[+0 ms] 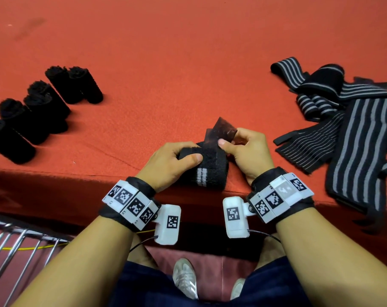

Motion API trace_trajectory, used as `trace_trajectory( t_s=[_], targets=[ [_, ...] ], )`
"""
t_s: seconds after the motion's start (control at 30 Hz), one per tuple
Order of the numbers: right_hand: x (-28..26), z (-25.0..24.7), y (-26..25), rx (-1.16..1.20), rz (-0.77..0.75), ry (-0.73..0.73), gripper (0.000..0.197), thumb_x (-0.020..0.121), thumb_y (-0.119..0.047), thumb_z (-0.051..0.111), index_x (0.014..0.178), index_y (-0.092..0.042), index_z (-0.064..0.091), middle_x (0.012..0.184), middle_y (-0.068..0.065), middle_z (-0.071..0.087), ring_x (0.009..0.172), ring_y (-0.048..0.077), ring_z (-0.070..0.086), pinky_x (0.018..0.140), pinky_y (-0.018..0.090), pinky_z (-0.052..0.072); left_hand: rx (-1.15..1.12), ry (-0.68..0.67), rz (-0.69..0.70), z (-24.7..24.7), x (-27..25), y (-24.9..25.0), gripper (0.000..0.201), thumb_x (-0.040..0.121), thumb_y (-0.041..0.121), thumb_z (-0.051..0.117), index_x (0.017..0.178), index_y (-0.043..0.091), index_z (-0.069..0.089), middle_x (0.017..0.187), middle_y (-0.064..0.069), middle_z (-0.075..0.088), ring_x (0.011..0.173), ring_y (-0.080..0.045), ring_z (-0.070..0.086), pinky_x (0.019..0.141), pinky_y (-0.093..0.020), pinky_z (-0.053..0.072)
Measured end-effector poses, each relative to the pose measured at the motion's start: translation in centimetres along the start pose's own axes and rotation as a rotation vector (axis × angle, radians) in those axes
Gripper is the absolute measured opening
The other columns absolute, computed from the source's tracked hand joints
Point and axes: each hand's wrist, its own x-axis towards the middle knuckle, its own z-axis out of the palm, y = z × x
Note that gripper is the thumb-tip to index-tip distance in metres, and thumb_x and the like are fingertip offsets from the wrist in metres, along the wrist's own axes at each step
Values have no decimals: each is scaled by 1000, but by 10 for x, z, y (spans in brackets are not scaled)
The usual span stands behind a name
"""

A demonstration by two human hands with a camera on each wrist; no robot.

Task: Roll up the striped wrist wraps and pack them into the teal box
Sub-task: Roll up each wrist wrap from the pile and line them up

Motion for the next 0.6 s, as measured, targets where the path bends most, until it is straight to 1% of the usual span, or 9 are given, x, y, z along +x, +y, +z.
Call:
trace_trajectory(
  t_s=[0.1,0.13,0.2,0.27,0.37,0.47,0.5,0.57,0.6],
  targets=[
    [-3,3,-5,129,31,-8,12,80,-13,77,90,-19,78,91,7,76,83,24,69,78,40,60,-21,-9,7,0,0,1,34,76,58,55,96,38,74,93,6,76,92,-19,71,85,-37,52],
    [-2,3,-6,171,51,-21,12,84,-10,75,94,-17,77,96,11,75,84,26,71,72,34,61,-30,-13,12,0,0,1,35,76,57,56,97,36,74,93,6,76,91,-17,71,83,-33,52],
    [-4,3,-11,208,87,-36,12,93,-3,67,98,-13,72,95,12,73,71,15,69,52,17,51,-65,-23,26,0,-1,2,38,76,55,56,99,31,75,92,7,76,84,-10,70,77,-23,51],
    [-5,4,-13,232,102,-28,14,96,-1,62,95,-12,70,89,9,72,60,4,66,45,13,44,-100,-24,37,-1,-1,2,42,75,53,56,99,24,75,88,9,74,78,-3,66,73,-15,47],
    [-7,3,-13,260,102,-38,12,98,-2,60,98,-10,69,90,9,73,62,4,68,50,15,48,-118,-22,43,-1,-1,2,43,76,52,56,99,21,76,89,4,75,80,-4,66,73,-16,48],
    [-7,1,-14,273,112,-117,16,101,-2,54,112,-4,66,95,14,74,72,11,71,60,20,55,-91,-30,44,-1,-1,1,38,78,53,57,99,27,75,95,2,76,84,-6,68,76,-19,50],
    [-8,0,-14,260,109,-149,18,102,-3,52,115,-2,64,93,16,72,68,10,70,58,19,54,-83,-31,41,-1,-1,1,34,79,53,57,98,31,75,93,4,76,84,-6,68,76,-18,50],
    [-7,-3,-14,196,98,-205,17,103,-6,53,116,0,62,81,17,66,46,2,56,46,14,44,-72,-31,36,-1,-1,1,28,79,54,56,92,36,74,86,9,73,80,-6,67,73,-20,48],
    [-7,-5,-15,167,89,-239,16,101,-6,57,114,0,62,75,14,65,44,1,54,45,14,43,-69,-30,34,-1,-1,1,26,79,54,56,88,36,73,82,10,71,76,-6,64,71,-21,47]
  ],
)
